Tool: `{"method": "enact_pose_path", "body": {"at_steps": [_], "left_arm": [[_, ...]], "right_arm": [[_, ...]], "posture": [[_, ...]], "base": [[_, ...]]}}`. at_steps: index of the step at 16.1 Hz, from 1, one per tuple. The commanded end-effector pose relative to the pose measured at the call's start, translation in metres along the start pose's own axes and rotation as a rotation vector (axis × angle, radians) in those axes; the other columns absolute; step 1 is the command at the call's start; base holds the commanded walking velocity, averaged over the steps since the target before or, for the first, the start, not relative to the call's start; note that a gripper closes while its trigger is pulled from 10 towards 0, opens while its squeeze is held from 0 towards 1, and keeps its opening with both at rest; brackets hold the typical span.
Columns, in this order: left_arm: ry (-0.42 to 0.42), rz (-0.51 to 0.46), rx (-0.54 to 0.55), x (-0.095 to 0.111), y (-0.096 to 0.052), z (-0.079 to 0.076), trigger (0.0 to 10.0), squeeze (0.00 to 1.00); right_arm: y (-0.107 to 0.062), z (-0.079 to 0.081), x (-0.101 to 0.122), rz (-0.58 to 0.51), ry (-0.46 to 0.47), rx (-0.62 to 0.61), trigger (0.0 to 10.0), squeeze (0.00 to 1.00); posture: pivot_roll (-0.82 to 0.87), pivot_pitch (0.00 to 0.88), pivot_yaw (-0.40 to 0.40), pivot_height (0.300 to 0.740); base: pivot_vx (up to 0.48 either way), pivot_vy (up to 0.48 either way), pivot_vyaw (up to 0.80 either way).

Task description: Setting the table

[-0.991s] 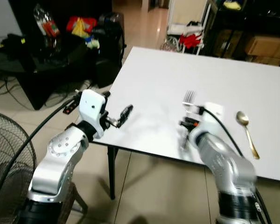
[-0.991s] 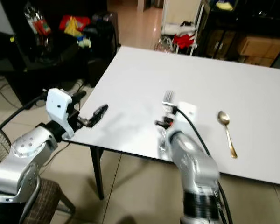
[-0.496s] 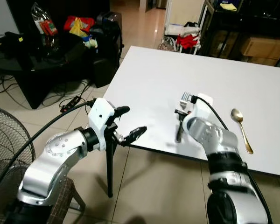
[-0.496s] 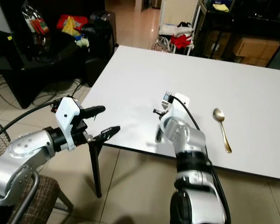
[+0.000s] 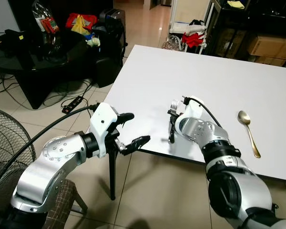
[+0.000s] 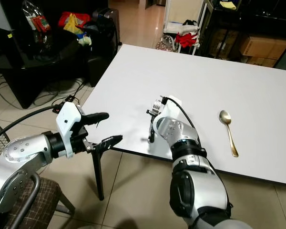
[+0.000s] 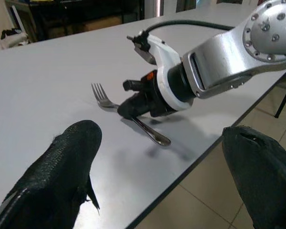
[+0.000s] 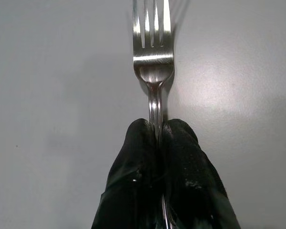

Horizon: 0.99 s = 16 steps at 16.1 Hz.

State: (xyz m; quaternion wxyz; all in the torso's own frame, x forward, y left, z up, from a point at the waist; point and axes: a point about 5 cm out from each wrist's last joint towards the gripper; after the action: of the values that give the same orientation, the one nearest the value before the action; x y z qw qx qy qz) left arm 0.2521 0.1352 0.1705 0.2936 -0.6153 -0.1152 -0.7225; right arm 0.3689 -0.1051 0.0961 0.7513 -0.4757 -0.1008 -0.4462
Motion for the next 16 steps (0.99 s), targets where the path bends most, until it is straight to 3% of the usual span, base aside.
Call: {"method": "enact_pose_path", "body": {"at_steps": [1,5,6,7,13,15,16], "left_arm": [[0.01,-0.001,-0.019,0.003,0.0,-0.003,10.0,0.0],[0.007,0.001,-0.036,0.003,0.0,-0.005,10.0,0.0],[0.01,0.002,-0.037,0.003,0.0,-0.005,10.0,0.0],[0.011,0.001,-0.038,0.003,0.001,-0.004,10.0,0.0],[0.017,-0.009,0.039,0.002,-0.001,0.005,10.0,0.0],[0.016,-0.04,0.148,0.005,-0.004,0.012,10.0,0.0],[-0.016,-0.069,0.26,0.006,-0.007,0.017,10.0,0.0]], "right_arm": [[0.001,-0.003,0.002,-0.007,0.017,-0.009,10.0,0.0],[0.003,-0.005,0.003,-0.013,-0.009,-0.032,10.0,0.0],[0.003,-0.004,0.003,-0.012,-0.017,-0.021,10.0,0.46],[0.003,-0.004,0.003,-0.015,-0.022,-0.023,10.0,1.0],[-0.011,0.017,0.033,-0.139,-0.078,0.111,10.0,1.0],[-0.036,0.018,0.041,-0.221,-0.112,0.189,10.0,0.62],[-0.054,0.014,0.043,-0.306,-0.147,0.225,10.0,0.0]], "posture": [[0.07,0.0,-0.063,0.74],[0.06,0.0,-0.06,0.74],[0.06,0.0,-0.059,0.74],[0.06,0.0,-0.058,0.74],[0.06,0.0,-0.055,0.74],[0.06,0.0,-0.056,0.74],[0.05,0.0,-0.057,0.74]], "base": [[0.0,0.0,0.0],[0.0,0.0,0.0],[0.0,0.0,0.0],[0.0,0.0,0.0],[0.0,0.0,0.0],[0.0,0.0,0.0],[0.0,0.0,0.0]]}}
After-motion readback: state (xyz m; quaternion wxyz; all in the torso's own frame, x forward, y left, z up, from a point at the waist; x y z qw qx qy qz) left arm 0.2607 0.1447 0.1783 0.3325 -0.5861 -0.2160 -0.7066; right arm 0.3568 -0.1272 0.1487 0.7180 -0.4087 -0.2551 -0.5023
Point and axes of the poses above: a point about 5 cm out from each wrist's last joint towards the gripper, its own y axis pointing out of the wrist towards the gripper, its own x axis along the axis of the wrist's last joint, z = x × y, and after that the axes turned 9 degrees about y, right-handed
